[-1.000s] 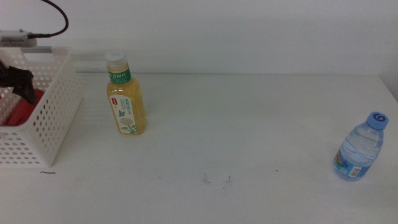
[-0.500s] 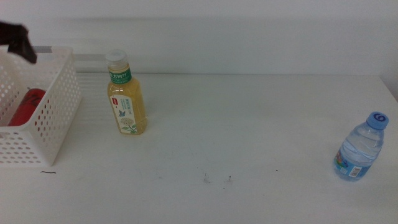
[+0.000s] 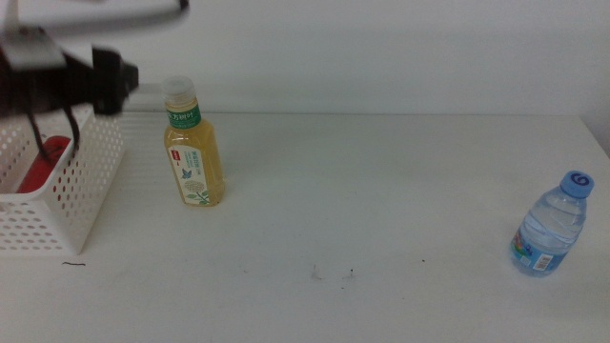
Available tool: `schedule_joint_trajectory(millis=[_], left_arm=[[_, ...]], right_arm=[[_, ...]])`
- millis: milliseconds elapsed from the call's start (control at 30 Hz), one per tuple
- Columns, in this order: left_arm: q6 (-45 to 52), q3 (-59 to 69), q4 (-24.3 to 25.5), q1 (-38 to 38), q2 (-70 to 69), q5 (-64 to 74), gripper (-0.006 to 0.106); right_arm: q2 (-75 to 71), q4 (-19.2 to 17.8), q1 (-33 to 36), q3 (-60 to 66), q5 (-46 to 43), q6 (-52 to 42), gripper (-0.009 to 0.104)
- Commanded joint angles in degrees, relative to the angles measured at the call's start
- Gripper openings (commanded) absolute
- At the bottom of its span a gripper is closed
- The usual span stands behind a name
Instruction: Use arms to grab the bottles and put them into the dustbin to the left of the table.
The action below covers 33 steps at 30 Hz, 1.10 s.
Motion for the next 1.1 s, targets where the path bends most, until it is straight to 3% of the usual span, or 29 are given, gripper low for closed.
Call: schedule_joint_trajectory(millis=[0,133,433,967,1067], left_arm=[[-0.7,8.1,-1.4,-2.3,-4.2,-10.4,0.094],[-0.7,20.5,-2.0,-6.5,-8.6,-22.8,0.094],[-5.5,47.8,-3.4,-16.6,-5.5,-67.9,0.094],[-4.1,51.0,-3.0,-16.9,7.2,-79.7,0.094],[-5.0,51.0,-5.3,-16.9,11.4,-83.4,0.094]], right_arm=[[-0.3,-0.6,0.1,0.2,-0.3,-0.1,0.093],[-0.3,-0.6,0.1,0.2,-0.3,-0.1,0.093],[-0.3,-0.6,0.1,0.2,-0.3,-0.1,0.093],[-0.3,-0.6,0.1,0.2,-0.3,-0.1,0.093],[-0.3,-0.6,0.1,0.2,-0.3,-0.1,0.093]])
